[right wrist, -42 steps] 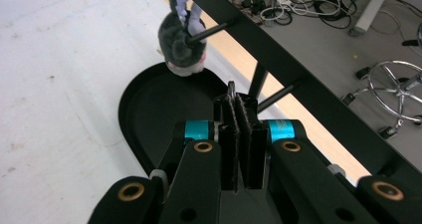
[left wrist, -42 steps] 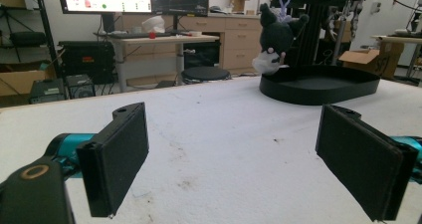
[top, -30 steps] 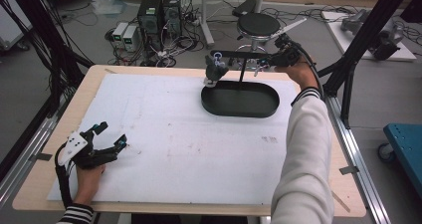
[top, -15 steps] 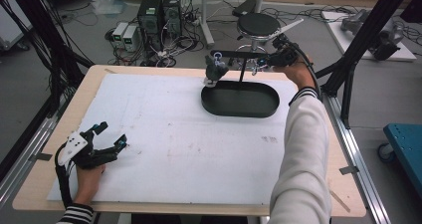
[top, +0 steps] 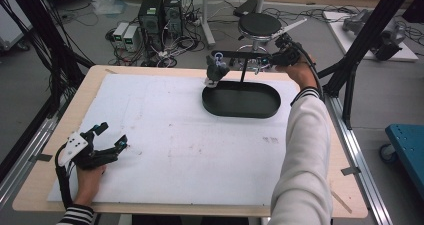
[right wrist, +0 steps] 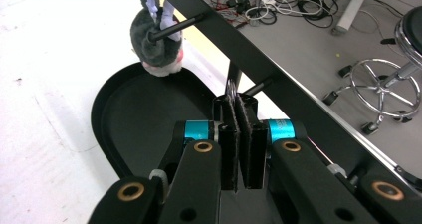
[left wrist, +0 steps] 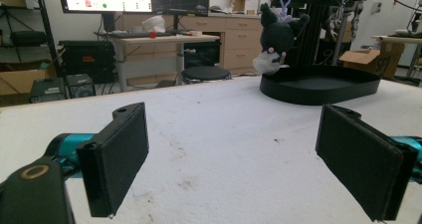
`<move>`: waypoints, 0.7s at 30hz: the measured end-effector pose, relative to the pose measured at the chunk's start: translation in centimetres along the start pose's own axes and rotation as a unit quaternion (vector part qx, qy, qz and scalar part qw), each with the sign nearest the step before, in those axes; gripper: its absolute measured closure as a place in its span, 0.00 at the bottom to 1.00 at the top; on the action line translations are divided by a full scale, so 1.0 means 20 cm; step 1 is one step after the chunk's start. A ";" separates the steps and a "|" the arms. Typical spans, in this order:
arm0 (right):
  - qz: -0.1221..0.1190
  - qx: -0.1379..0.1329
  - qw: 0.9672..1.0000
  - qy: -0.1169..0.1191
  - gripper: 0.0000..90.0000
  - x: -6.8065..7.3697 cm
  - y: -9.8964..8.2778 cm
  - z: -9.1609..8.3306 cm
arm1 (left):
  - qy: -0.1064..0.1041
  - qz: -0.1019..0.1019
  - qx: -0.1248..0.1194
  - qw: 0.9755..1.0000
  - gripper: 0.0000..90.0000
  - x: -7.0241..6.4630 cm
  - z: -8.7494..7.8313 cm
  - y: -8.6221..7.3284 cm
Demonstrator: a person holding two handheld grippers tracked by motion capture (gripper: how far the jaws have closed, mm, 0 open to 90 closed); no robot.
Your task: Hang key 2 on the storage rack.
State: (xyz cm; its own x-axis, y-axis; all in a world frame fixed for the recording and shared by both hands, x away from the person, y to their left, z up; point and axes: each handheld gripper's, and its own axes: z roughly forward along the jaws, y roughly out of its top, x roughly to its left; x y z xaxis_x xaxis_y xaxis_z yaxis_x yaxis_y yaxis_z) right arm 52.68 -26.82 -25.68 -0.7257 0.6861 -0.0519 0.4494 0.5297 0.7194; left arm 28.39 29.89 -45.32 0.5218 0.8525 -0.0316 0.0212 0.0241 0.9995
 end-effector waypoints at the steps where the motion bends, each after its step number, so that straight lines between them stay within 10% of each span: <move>1: -0.002 0.002 1.000 -0.001 0.98 0.00 0.00 0.00 | 0.000 0.000 0.000 1.000 0.15 0.00 0.00 0.00; 21: 0.005 -0.003 0.999 -0.051 0.98 -0.01 0.01 0.03 | 0.000 0.000 0.000 1.000 0.15 0.00 0.00 0.00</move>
State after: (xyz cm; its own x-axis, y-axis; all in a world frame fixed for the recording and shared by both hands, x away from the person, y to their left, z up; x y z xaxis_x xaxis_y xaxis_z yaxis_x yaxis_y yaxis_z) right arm 53.15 -26.55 -25.90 -0.6642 0.7389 -0.1138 0.4533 0.5190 0.7247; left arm 28.39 29.89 -45.32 0.5220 0.8524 -0.0310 0.0209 0.0236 0.9995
